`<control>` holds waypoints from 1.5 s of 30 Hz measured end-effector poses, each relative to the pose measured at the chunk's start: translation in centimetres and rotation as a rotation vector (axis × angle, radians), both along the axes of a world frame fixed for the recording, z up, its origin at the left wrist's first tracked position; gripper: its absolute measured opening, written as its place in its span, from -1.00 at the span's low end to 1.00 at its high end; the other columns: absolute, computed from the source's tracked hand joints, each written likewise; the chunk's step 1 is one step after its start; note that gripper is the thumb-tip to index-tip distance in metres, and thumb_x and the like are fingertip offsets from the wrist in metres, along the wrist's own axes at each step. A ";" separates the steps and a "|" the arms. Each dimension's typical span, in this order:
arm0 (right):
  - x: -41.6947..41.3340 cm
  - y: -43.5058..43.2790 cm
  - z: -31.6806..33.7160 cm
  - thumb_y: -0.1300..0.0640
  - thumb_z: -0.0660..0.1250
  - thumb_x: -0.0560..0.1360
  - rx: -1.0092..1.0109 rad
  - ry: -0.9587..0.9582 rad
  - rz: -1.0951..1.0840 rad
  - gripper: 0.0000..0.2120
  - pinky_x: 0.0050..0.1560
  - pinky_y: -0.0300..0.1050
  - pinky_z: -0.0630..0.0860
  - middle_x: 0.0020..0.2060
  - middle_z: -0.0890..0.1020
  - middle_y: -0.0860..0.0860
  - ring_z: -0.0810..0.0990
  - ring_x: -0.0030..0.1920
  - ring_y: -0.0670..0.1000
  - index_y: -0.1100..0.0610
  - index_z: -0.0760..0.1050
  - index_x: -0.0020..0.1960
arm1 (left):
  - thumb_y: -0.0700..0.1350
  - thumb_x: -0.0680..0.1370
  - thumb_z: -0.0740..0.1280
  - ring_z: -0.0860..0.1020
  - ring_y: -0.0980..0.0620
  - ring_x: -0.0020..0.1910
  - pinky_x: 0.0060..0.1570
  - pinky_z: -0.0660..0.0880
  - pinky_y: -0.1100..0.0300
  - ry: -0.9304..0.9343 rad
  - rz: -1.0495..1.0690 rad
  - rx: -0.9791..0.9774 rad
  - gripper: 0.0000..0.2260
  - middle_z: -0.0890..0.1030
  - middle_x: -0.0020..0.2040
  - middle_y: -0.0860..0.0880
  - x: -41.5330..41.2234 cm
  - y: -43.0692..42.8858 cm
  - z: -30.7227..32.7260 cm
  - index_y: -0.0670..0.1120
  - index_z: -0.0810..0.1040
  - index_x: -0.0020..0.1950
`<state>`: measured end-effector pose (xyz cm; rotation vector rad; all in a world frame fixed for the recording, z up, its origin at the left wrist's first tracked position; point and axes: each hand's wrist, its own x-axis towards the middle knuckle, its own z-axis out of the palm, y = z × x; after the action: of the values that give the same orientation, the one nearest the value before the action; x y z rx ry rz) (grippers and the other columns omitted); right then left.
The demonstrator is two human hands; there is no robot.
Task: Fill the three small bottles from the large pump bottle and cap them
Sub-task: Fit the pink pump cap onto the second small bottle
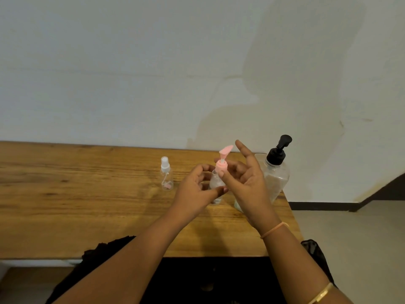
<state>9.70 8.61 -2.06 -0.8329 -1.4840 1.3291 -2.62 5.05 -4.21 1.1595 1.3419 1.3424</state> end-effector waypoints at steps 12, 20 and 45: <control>0.6 -0.1 0.2 0.23 0.30 0.47 -0.171 0.091 0.159 -0.37 0.32 0.03 0.39 0.20 0.57 0.04 0.49 0.27 -0.02 -0.02 0.16 0.47 | -0.21 0.37 0.51 0.63 0.02 -0.03 -0.11 0.62 0.06 0.027 -0.022 0.007 -0.64 0.62 0.02 0.00 0.1 -0.1 -0.3 0.07 0.48 0.04; 0.0 -0.2 0.3 0.40 0.40 0.40 -0.056 -0.034 0.017 -0.51 0.12 0.01 0.55 -0.01 0.62 0.12 0.61 0.04 0.05 0.00 0.43 0.22 | -0.17 0.36 0.53 0.63 0.01 0.02 -0.11 0.61 0.06 0.022 -0.050 -0.001 -0.57 0.63 0.05 0.05 0.3 0.0 -0.7 0.15 0.50 0.12; 0.9 0.3 1.0 0.35 0.24 0.51 -0.188 0.023 0.092 -0.74 0.07 -0.10 0.56 -0.02 0.68 0.00 0.63 0.04 -0.05 0.08 0.54 0.09 | -0.26 0.39 0.48 0.66 -0.02 -0.10 -0.21 0.62 -0.01 -0.086 -0.049 -0.098 -0.71 0.69 -0.05 -0.06 0.5 -0.2 0.0 -0.16 0.49 0.05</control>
<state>10.56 8.95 -1.11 -0.8740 -1.4092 1.5602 -2.11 4.85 -4.19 1.0505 1.2955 1.2629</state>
